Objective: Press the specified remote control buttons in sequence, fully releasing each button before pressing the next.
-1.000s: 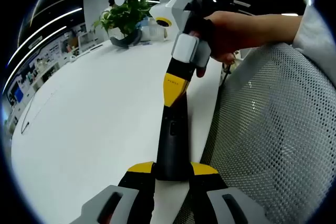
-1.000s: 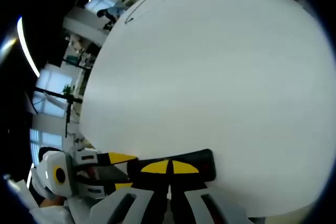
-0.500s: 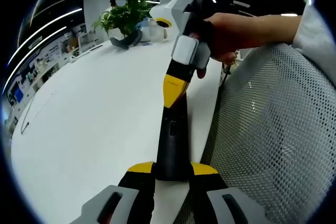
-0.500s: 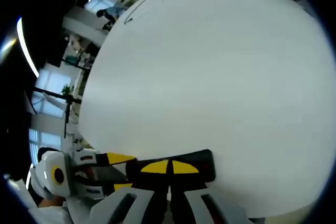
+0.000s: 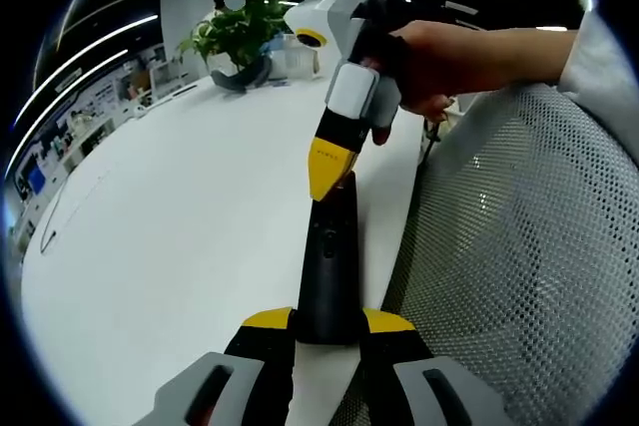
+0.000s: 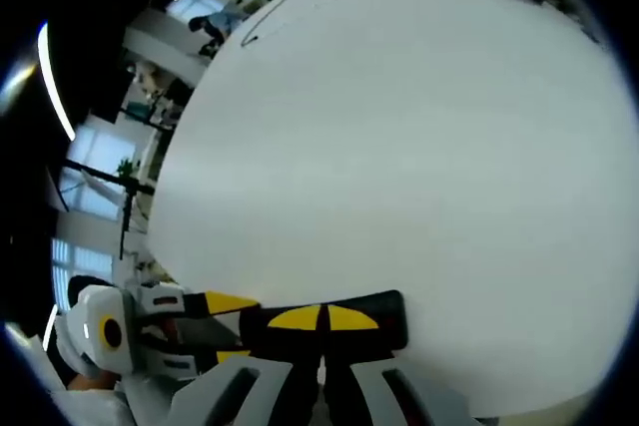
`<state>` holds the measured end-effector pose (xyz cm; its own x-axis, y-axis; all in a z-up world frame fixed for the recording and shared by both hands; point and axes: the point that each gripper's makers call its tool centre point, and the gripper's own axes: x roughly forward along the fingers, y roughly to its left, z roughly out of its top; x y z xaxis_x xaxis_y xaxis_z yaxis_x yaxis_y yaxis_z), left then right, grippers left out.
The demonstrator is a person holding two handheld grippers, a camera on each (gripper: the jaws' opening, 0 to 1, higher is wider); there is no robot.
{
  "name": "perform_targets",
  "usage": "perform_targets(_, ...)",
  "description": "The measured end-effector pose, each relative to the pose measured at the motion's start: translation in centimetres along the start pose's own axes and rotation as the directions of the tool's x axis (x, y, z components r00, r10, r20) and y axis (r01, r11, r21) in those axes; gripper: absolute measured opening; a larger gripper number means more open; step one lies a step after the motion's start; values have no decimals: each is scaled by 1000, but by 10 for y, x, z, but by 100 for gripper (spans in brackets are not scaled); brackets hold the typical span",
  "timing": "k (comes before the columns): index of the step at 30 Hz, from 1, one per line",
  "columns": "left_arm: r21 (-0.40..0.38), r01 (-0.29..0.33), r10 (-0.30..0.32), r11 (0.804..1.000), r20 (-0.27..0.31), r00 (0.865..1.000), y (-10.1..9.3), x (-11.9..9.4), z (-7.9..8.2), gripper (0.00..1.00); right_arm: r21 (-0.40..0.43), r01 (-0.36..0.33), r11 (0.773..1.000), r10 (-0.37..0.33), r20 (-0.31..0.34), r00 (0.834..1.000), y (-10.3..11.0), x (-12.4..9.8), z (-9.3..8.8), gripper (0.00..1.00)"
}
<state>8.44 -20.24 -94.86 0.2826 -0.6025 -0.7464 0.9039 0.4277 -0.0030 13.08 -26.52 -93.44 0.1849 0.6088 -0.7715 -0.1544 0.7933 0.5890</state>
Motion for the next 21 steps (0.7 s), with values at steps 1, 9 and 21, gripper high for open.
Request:
perform_targets(1, 0, 0, 0, 1000, 0, 1000, 0, 0, 0, 24, 7, -3, 1000, 3, 1, 1000, 0, 0, 0, 0)
perform_targets(9, -10, -4, 4, 1000, 1, 1000, 0, 0, 1, 25, 8, -6, 1000, 7, -29, 1000, 1, 6, -4, 0)
perform_targets(21, 1, 1, -1, 1000, 3, 1000, 0, 1, 1, 24, -15, 10, 1000, -10, -26, 1000, 0, 5, -5, 0)
